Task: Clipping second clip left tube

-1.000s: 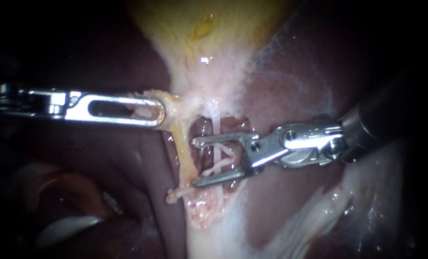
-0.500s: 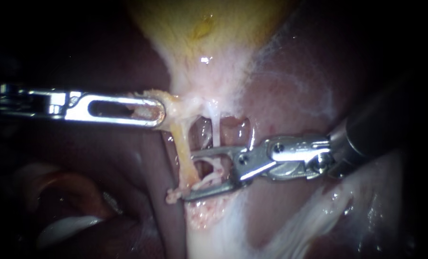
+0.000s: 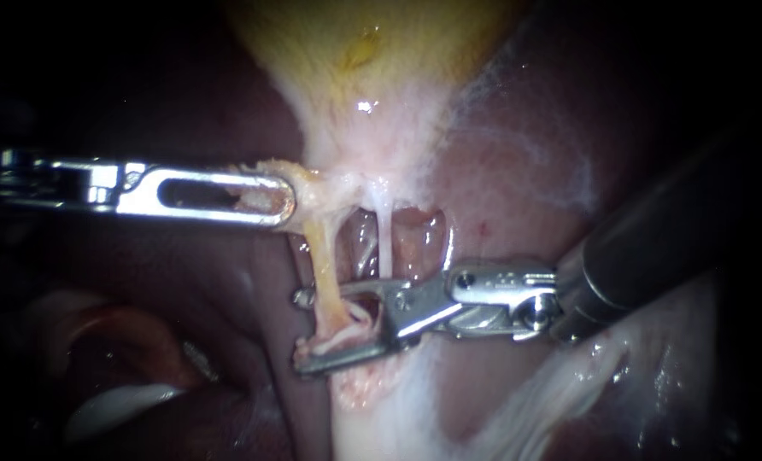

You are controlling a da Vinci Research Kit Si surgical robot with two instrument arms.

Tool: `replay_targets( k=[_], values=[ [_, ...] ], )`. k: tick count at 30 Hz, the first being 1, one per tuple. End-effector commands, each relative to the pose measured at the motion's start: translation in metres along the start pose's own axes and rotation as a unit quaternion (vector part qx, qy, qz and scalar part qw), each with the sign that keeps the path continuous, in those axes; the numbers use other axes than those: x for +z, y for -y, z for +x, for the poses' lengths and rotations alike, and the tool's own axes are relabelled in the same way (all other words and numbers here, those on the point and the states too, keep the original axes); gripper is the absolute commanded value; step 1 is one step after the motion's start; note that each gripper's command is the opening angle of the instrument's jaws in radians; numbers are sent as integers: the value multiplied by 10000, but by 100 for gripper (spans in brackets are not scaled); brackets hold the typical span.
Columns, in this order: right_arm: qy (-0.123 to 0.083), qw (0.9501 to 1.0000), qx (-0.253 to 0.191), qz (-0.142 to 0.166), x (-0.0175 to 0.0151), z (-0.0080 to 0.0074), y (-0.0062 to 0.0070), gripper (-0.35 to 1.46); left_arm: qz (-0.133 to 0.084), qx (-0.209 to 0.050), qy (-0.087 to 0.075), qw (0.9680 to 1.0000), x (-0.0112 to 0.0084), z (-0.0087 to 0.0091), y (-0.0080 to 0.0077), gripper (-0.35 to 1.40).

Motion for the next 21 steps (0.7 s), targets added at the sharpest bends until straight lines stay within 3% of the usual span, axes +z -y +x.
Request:
replay_targets(
  k=[1,8,11,17,21],
  values=[
    [-16,10000,30,11,1,0,1,45,-3,0,2,10000,0,0,0,-35],
    [-18,9995,285,107,4,-3,2,38,-3,-1,2,10000,0,0,0,-35],
    [4,9987,430,290,3,-4,3,19,-4,-1,2,10000,0,0,0,-35],
    [-4,9972,717,204,-1,-3,4,-31,-3,0,2,10000,0,0,0,-35],
    [-5,9971,756,123,-5,-2,1,-35,-3,0,2,10000,0,0,0,-35]
  ],
)
